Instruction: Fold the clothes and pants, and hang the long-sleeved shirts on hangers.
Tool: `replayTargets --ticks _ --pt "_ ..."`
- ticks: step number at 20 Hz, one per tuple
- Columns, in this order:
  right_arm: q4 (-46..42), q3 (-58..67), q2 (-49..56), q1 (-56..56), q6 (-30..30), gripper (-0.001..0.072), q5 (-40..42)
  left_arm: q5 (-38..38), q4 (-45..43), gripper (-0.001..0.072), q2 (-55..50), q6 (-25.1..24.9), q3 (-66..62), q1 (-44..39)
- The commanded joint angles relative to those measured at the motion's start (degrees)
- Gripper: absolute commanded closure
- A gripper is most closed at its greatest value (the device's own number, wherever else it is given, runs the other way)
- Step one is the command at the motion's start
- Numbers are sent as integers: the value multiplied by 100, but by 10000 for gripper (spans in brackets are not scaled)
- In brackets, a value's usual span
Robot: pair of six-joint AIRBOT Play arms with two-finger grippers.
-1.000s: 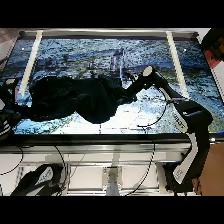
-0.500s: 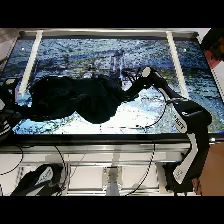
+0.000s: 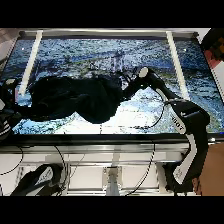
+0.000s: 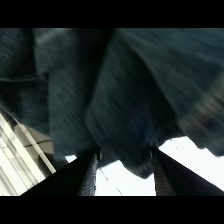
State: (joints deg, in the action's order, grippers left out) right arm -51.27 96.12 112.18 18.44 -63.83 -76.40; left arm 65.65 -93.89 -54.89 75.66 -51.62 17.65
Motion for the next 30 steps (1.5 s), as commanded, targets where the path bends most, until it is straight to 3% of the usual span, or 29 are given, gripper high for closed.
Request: replayTargets --ticks 1,2,6,10,13,16,23,26,30 --pt "0 7 -2 273 50 613 140 -4 0 687 -33 0 -2 4" --pt "-81 7 -2 286 7 698 76 -11 0 687 -61 -2 -2 4" --pt "-1163 352 -101 -219 -960 701 -221 -275 0 689 -385 -4 -2 4" --pt "-2350 1276 -457 -1591 -1373 701 -402 -914 -68 689 -874 -17 -11 4" --pt "-2315 2251 -490 -2653 -1749 701 -385 -1434 -59 689 -911 70 -391 -20" --pt "-1711 2483 -651 -3294 -2090 701 249 -1576 61 690 -911 90 -1235 -81" --pt "-1346 2476 -1064 -3451 -2122 700 1996 -2328 297 690 -914 109 -2441 -160" --pt "-1276 2476 -1185 -3451 -2492 699 2638 -2371 289 690 -935 114 -2448 -160" --pt "-1521 2282 -1255 -3453 -2599 699 2004 -2208 286 689 -1001 299 -2446 -160"
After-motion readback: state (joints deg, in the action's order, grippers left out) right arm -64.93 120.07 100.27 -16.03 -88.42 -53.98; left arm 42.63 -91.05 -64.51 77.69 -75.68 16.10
